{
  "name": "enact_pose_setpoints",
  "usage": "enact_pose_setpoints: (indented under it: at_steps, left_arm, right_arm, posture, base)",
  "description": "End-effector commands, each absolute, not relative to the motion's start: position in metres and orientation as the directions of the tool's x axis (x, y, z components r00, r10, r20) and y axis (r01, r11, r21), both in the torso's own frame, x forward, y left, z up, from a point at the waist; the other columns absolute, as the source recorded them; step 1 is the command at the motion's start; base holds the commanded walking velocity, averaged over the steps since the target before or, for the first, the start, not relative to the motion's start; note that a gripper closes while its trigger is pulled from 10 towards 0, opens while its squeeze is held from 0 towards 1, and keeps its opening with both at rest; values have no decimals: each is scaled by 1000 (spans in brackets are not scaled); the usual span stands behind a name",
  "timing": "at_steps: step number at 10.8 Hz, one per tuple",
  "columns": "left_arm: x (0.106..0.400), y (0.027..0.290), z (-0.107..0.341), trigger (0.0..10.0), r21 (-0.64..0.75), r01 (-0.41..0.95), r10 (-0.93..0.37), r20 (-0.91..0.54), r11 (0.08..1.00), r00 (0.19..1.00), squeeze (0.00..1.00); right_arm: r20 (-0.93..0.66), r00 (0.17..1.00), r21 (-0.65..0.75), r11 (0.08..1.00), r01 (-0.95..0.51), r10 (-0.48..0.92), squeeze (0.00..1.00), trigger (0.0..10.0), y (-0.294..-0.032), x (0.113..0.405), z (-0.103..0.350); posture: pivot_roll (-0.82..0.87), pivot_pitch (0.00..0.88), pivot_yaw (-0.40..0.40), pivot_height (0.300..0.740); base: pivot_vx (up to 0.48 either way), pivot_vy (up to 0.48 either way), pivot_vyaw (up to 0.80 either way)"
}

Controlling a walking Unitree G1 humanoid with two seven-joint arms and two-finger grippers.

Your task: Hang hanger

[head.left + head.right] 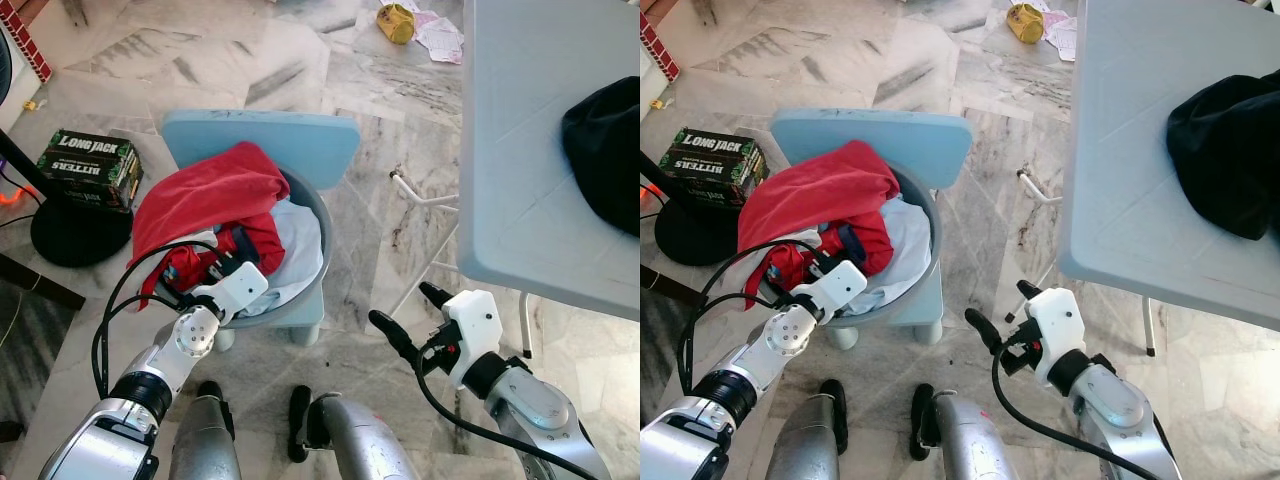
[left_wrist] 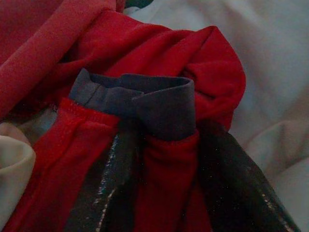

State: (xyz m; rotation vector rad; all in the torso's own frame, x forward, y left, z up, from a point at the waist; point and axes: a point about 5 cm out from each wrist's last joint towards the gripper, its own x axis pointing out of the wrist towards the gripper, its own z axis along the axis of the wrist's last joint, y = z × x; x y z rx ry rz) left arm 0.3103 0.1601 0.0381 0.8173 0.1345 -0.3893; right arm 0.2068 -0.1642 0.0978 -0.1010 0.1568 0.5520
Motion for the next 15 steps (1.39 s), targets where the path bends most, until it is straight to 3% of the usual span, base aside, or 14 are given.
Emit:
enact_pose_setpoints:
  at_steps: [1, 4, 5, 6, 8, 10, 11, 12, 15]
  left_arm:
    - [306, 160, 32, 1765, 674, 402, -284, -286, 620, 915, 0]
    - [308, 161, 33, 1451, 677, 396, -275, -285, 621, 918, 0]
    - [309, 161, 33, 1882, 675, 395, -274, -284, 624, 919, 0]
    - [309, 160, 34, 0, 662, 389, -277, -274, 640, 921, 0]
    - [311, 160, 38, 0, 645, 361, -270, -240, 674, 932, 0]
    - [318, 159, 59, 0, 563, 261, -254, -92, 784, 963, 0]
    - [319, 158, 63, 0, 562, 245, -256, -60, 790, 965, 0]
    - [322, 155, 87, 0, 483, 157, -234, 103, 862, 967, 0]
    - [322, 149, 103, 0, 317, 113, -187, 212, 942, 959, 0]
  right_arm:
    - [-189, 843, -55, 852, -520, 503, 0, 10000, -166, 203, 97]
    - [-179, 849, -61, 856, -513, 497, 0, 10000, -165, 209, 98]
    - [-184, 853, -49, 862, -504, 488, 0, 10000, -166, 209, 97]
    - [-182, 855, -48, 864, -502, 486, 0, 10000, -166, 210, 97]
    - [-180, 856, -54, 864, -501, 485, 0, 10000, -167, 211, 97]
    - [-177, 859, -61, 865, -497, 481, 0, 10000, -168, 216, 95]
    - [-177, 859, -62, 866, -497, 480, 0, 10000, -168, 217, 95]
    - [-172, 861, -67, 866, -496, 479, 0, 10000, -168, 219, 95]
    - [-165, 863, -75, 866, -495, 478, 0, 10000, -166, 221, 95]
  posture:
    - [-138, 289, -181, 740]
    - [-130, 274, -180, 740]
    - [-130, 274, -180, 740]
    - [-128, 271, -184, 740]
    - [-124, 269, -188, 740]
    - [-118, 266, -191, 740]
    - [-118, 266, -191, 740]
    - [-108, 263, -193, 740]
    - [-100, 257, -190, 740]
  base:
    - [0, 0, 0]
    - [0, 0, 0]
    - [0, 0, 0]
    - [0, 0, 0]
    - [0, 0, 0]
    - [0, 0, 0]
    - [0, 0, 0]
    - [0, 0, 0]
    - [0, 0, 0]
